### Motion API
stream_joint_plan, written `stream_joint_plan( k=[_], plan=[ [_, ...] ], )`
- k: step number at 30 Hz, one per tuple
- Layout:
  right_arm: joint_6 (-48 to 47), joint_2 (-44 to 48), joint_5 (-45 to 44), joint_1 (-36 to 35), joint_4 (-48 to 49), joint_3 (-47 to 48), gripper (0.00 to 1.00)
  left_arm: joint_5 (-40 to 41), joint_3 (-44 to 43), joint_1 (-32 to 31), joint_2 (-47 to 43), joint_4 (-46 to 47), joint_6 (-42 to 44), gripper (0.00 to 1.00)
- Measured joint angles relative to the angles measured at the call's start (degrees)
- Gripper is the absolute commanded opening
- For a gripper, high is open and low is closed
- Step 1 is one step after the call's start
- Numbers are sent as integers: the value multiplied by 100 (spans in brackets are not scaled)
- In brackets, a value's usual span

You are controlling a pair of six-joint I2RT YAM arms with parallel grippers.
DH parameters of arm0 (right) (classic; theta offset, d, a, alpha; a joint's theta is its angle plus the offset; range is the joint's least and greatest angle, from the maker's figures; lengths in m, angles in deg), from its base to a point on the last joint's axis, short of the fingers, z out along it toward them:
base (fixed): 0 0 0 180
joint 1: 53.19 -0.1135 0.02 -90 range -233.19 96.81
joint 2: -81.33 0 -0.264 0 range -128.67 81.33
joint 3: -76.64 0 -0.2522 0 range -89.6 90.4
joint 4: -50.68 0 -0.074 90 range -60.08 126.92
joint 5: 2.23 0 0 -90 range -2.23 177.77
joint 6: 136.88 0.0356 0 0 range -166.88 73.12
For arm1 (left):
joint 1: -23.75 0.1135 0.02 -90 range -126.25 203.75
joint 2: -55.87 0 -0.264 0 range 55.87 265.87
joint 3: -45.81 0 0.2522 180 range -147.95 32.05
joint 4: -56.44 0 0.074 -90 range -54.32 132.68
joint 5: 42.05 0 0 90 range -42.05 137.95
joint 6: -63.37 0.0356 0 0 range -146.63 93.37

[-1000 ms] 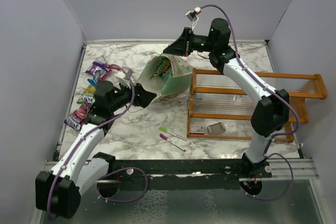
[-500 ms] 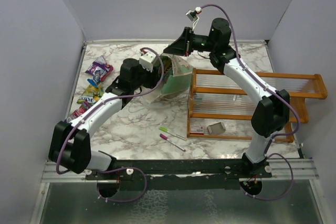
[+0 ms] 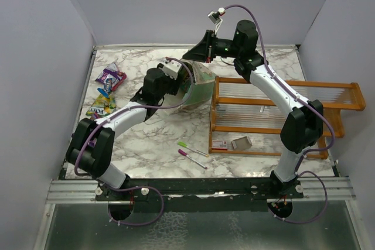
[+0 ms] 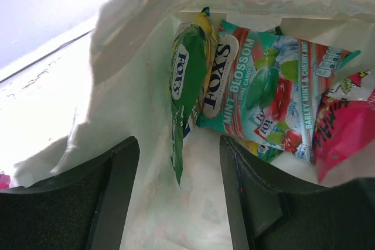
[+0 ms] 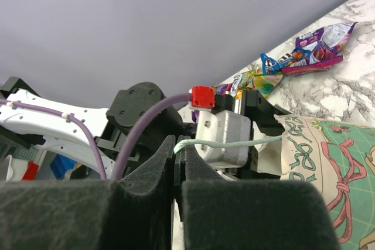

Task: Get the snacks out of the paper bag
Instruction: Take out the snack from the paper bag.

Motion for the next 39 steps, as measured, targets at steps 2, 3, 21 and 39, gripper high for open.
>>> stream_joint_plan(
  k=[2, 3, 21, 39],
  plan=[
    [0, 0, 0, 0, 0, 0, 1, 90, 0, -2, 157, 225, 50, 60],
    [0, 0, 0, 0, 0, 0, 1, 111, 2, -2, 262, 365, 83, 60],
    [-131, 46, -33, 0, -92, 0, 1, 446, -87, -13, 1178, 885, 289, 4],
    [-142, 129, -111, 0, -98, -39, 1, -122, -13, -103, -1867, -1434, -1014, 0]
  ],
)
